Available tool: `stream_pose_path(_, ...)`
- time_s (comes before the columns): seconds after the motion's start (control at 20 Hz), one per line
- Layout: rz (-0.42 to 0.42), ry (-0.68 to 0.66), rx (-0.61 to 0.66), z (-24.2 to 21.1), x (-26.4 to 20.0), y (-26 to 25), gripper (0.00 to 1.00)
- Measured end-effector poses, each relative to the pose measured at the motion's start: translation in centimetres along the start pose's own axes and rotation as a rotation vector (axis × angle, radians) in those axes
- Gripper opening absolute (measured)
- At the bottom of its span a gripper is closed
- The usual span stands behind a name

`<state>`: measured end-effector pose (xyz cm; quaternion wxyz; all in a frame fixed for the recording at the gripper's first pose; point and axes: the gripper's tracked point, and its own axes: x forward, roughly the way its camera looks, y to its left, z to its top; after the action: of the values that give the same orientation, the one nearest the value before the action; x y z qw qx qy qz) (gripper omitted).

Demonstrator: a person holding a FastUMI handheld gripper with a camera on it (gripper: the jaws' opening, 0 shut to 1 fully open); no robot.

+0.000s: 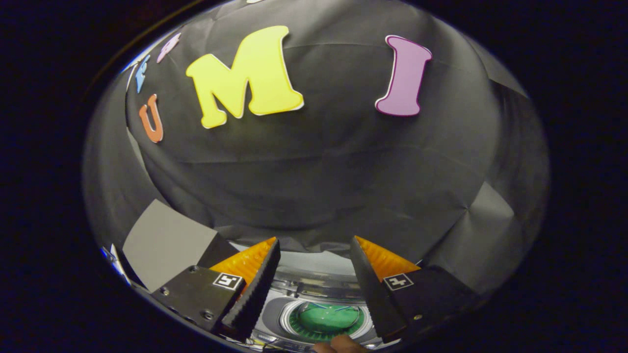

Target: Put the clothes into the washing machine and then close the washing machine lid.

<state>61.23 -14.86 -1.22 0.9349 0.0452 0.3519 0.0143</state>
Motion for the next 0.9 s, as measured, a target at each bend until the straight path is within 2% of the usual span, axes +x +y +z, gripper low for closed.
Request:
stream_pose_path(0.2, 0.029, 0.056, 0.060, -1.1, 1.9, 0.1, 0.90)
stream_pose_path(0.4, -0.006, 0.093, 0.091, -2.0, 3.6, -1.1, 0.90)
stream_pose_path(0.65, -0.029, 0.136, 0.115, -5.3, 4.5, -2.0, 0.90)
stream_pose_path(0.8, -0.081, 0.067, 0.052, -5.5, 4.5, -2.8, 0.90)
stream_pose_path(0.9, -0.089, 0.038, 0.059, -5.4, 4.2, -2.4, 0.91)
